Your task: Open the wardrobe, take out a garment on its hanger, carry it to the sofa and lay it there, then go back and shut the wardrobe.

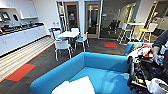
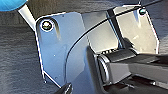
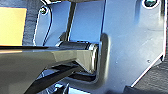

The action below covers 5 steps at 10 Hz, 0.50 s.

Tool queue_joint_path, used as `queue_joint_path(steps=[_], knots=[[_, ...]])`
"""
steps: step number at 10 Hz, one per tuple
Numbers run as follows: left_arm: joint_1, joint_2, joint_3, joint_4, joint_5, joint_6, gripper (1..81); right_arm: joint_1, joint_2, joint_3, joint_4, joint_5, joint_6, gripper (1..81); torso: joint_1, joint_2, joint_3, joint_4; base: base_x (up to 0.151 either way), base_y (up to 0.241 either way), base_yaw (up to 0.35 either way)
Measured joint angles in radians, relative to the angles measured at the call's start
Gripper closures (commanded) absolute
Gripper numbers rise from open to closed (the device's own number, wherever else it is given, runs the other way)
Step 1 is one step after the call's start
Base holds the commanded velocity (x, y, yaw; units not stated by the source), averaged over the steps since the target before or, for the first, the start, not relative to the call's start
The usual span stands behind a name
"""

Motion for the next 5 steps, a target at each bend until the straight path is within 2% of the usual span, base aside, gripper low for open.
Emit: queue_joint_path(steps=[5], knots=[[0.004,0.000,0.000,0.000,0.000,0.001,1.0,-0.003,0.001,-0.001,0.000,-0.002,0.000,1.0,0.000,0.000,0.000,0.000,-0.096,0.000,0.000]])
